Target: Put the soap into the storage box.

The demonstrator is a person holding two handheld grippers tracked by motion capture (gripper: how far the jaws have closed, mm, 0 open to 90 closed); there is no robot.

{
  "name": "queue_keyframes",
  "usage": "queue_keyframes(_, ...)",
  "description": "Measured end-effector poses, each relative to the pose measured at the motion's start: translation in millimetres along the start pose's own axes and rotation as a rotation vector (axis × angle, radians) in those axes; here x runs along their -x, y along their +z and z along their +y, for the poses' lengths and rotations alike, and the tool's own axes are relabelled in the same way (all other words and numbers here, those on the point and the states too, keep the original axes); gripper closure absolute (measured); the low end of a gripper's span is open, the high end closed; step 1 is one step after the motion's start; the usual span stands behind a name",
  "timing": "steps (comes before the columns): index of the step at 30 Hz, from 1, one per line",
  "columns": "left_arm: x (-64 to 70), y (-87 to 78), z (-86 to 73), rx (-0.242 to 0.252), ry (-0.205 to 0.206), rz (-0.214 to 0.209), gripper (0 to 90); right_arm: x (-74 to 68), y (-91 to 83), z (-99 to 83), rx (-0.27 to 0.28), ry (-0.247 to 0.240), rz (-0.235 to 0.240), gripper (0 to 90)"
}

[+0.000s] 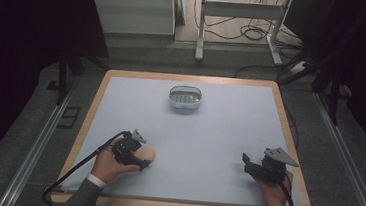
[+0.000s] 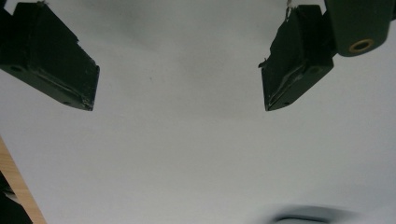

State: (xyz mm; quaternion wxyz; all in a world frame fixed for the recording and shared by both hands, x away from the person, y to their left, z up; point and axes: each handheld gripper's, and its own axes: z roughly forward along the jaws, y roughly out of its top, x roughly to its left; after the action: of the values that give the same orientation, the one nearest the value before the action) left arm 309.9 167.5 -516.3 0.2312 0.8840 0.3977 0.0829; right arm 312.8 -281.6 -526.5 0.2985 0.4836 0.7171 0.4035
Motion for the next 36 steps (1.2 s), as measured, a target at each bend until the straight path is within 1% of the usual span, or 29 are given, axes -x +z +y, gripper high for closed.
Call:
queue_keyframes(3, -0.5, 3.8, -1.8, -0.006, -0.008, -0.010, 27.1, 0.1, 0.0, 0.0, 0.000, 0.001, -0.002, 11.4)
queue_keyframes(4, -0.4, 4.8, -2.5, -0.005, -0.003, -0.017, 28.7, 0.1, 0.0, 0.0, 0.000, 0.001, -0.002, 11.4)
queue_keyframes(6, 0.3, 4.6, -2.9, 0.004, -0.003, -0.014, 32.0, 0.0, -0.1, 0.0, 0.001, 0.001, -0.004, 11.4)
queue_keyframes(14, -1.2, 3.4, -2.2, 0.001, 0.005, -0.008, 32.6, -0.1, 0.0, 0.0, -0.001, 0.004, -0.006, 11.4)
queue_keyframes(18, -2.9, -0.7, -1.6, 0.018, 0.001, -0.017, 32.6, 0.0, -0.2, 0.0, 0.001, 0.005, -0.007, 11.4)
queue_keyframes(19, -3.6, -3.6, -1.7, 0.030, -0.003, -0.019, 32.6, 0.0, -0.2, 0.0, 0.002, 0.004, -0.007, 11.4)
queue_keyframes(23, -5.2, -8.1, -1.5, 0.041, -0.003, -0.022, 32.6, -0.1, -0.3, -0.1, 0.002, 0.003, -0.005, 11.4)
queue_keyframes(28, -6.4, -14.3, 2.3, 0.061, 0.003, -0.015, 32.7, -0.3, -0.1, 0.0, 0.002, 0.002, -0.009, 11.4)
queue_keyframes(36, -8.2, -20.8, 8.0, 0.071, 0.011, -0.013, 32.6, -0.5, -0.1, 0.0, 0.001, 0.001, -0.011, 11.4)
